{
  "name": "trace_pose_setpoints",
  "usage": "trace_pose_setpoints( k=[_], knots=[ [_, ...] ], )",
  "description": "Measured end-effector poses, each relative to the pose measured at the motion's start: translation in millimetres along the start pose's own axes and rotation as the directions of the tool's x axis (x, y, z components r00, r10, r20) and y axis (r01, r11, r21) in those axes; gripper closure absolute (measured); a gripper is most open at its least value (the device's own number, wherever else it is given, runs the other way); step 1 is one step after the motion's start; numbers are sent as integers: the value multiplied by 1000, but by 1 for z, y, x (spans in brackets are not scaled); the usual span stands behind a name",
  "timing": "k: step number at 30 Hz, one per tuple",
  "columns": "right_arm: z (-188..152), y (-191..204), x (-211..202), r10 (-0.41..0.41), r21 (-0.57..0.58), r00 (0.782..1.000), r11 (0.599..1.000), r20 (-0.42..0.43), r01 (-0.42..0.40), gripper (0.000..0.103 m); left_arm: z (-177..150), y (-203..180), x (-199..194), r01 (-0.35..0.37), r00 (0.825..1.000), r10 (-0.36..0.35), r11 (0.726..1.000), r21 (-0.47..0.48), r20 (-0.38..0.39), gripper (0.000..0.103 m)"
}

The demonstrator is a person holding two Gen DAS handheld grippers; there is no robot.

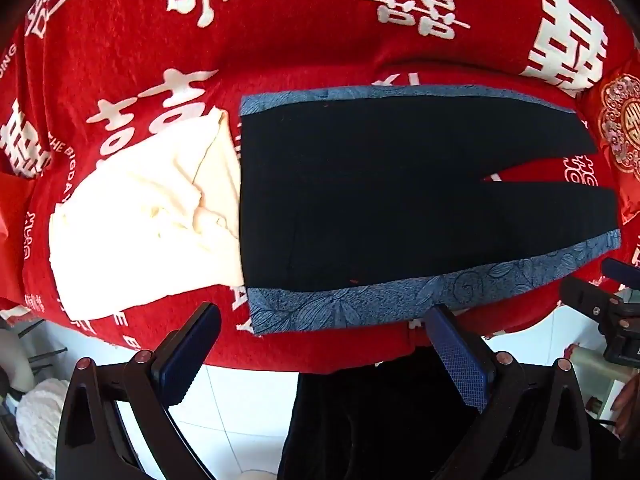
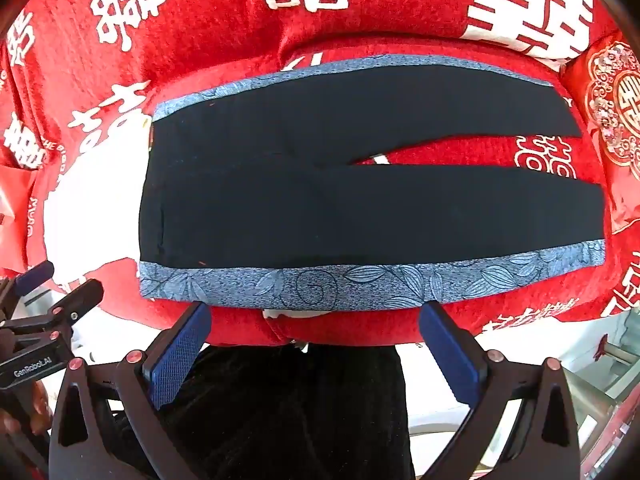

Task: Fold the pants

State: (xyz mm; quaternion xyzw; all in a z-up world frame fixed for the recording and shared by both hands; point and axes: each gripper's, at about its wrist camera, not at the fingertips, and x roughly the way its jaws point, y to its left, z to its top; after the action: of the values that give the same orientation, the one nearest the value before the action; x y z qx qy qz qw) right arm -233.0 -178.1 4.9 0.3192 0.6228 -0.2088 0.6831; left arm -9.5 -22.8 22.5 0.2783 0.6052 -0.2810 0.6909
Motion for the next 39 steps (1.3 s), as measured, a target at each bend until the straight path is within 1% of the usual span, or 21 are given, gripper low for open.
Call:
trace_pose_setpoints(
  k=[2,3,6,9,13,17,22,31,39],
  knots=[
    [-10,4,-1,18,3,999,1000,39,-19,0,1,-4,-2,-2,1000,2,1000,11,6,0],
    [-10,3,-2,20,4,999,1000,46,-20,0,1,-7,-3,-3,1000,3,1000,17,8,0],
    [-10,6,-3,-19,-3,998,1000,60,19,0,4,-8,-6,-5,1000,4,999,31,14,0],
    [-8,6,-3,-50,-19,997,999,50,51,0,5,-9,-7,-3,1000,2,1000,31,17,0],
    [-9,7,-3,-55,-51,998,997,34,57,0,7,-12,-8,-17,1000,17,999,29,16,0],
    [-7,8,-6,-68,-71,996,995,49,72,0,7,-13,-11,-48,998,47,998,26,29,0],
    [-7,7,-9,-81,-76,995,993,59,85,0,7,-11,-16,-63,997,62,998,20,44,0],
    [-8,5,-11,-80,-78,994,993,72,86,0,7,-15,-21,-81,995,79,997,18,64,0],
    [-7,2,-13,-84,-74,994,993,75,90,0,7,-17,-22,-89,994,88,996,24,66,0]
  ],
)
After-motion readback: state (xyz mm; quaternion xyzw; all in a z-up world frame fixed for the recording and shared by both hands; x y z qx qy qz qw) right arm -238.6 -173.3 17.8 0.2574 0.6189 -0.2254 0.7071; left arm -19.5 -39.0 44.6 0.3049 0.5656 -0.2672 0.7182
